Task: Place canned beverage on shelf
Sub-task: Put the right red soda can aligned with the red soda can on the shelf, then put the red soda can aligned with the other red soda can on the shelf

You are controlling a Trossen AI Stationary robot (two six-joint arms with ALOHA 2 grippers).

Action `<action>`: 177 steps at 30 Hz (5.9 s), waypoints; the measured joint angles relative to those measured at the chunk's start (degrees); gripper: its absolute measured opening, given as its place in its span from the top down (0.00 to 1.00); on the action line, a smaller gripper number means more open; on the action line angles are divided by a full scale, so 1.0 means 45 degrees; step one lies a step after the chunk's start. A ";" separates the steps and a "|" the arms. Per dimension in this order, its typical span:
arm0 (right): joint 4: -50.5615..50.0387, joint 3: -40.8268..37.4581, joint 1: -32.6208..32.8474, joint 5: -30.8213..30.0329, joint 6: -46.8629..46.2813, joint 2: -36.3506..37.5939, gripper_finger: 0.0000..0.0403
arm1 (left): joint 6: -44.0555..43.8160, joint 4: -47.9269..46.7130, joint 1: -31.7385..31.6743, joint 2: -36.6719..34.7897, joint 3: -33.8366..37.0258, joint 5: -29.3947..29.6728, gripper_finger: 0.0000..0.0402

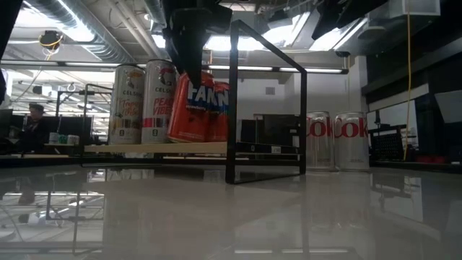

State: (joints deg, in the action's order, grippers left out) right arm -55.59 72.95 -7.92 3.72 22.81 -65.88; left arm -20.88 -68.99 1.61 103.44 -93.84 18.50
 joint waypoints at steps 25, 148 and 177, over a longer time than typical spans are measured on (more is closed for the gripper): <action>0.0000 0.0000 0.0000 0.0002 0.0000 -0.0001 0.06 | -0.0259 0.0248 0.0000 0.0000 -0.0015 0.0020 0.16; 0.0019 0.0000 -0.0001 0.0007 -0.0005 -0.0002 0.06 | -2.5330 -0.1017 1.1424 -0.0117 0.2594 -0.5291 0.16; 0.0010 0.0000 0.0003 0.0007 -0.0005 -0.0002 0.06 | -2.5254 -0.0619 1.0900 -0.0117 0.2769 -0.4648 0.16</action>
State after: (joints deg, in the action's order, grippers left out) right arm -55.55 72.95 -7.90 3.75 22.79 -65.89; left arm -134.52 -71.77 50.66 102.91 -81.38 -2.41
